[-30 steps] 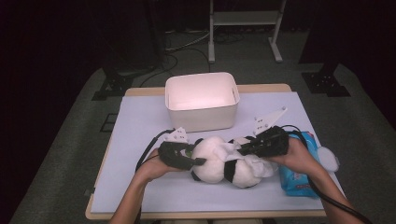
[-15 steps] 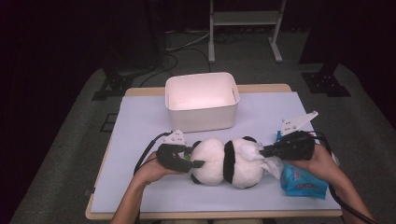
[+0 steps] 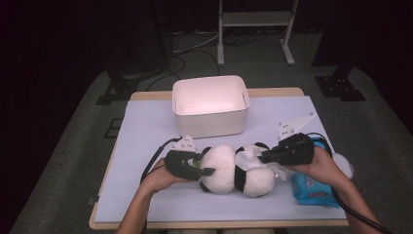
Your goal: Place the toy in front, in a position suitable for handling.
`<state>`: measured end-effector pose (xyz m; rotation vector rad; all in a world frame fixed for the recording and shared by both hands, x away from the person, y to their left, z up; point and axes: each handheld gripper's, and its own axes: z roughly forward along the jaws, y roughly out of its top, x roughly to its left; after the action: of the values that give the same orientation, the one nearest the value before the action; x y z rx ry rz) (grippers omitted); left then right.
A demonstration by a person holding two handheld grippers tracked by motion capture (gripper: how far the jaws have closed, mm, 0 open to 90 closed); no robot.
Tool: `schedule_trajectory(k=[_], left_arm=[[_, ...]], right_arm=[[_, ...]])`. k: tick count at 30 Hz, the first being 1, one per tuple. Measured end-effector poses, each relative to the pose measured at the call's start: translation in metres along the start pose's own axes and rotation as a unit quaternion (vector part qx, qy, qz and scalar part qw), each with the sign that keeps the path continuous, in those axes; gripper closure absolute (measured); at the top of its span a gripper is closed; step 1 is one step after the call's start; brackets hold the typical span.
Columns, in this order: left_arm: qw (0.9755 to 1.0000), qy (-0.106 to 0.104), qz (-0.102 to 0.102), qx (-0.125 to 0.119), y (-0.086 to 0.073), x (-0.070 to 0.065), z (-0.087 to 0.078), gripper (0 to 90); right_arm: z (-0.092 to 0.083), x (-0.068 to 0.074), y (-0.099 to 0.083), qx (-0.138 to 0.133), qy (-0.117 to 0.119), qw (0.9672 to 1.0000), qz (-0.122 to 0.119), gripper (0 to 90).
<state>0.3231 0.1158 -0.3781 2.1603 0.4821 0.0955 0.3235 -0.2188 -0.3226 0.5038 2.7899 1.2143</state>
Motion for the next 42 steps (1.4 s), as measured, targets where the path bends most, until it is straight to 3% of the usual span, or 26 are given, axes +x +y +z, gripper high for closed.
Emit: schedule_trajectory(k=[5, 13, 20, 25, 30, 38, 42], left_arm=[[1.0000, -0.003, -0.006, 0.002, -0.003, 0.002, 0.000, 42.6], [1.0000, -0.003, 0.000, 0.000, 0.003, -0.002, 0.000, 42.6], [1.0000, -0.002, -0.001, 0.002, 0.003, -0.002, 0.000, 42.5], [0.9999, -0.015, -0.003, 0.000, 0.004, -0.004, 0.002, 41.4], [0.9997, -0.024, -0.007, -0.003, 0.007, -0.004, 0.004, 32.6], [0.9995, -0.024, -0.018, 0.002, 0.005, 0.002, 0.005, 19.7], [0.9985, -0.041, -0.036, 0.008, 0.004, 0.005, 0.014, 14.6]], right_arm=[[0.010, 0.003, 0.008, 0.009, 0.006, 0.9999, -0.012, 84.1], [0.003, 0.002, 0.002, 0.015, -0.006, 0.9998, -0.008, 84.1], [0.019, 0.012, 0.016, 0.024, 0.003, 0.9993, -0.030, 84.0], [0.012, 0.007, 0.004, 0.034, -0.009, 0.9992, -0.020, 84.3], [0.009, 0.003, -0.013, 0.027, -0.009, 0.9996, -0.005, 84.5], [0.008, 0.001, -0.023, 0.032, -0.013, 0.9993, -0.013, 84.7], [0.006, 0.000, -0.029, 0.029, -0.003, 0.9996, -0.005, 84.8]])
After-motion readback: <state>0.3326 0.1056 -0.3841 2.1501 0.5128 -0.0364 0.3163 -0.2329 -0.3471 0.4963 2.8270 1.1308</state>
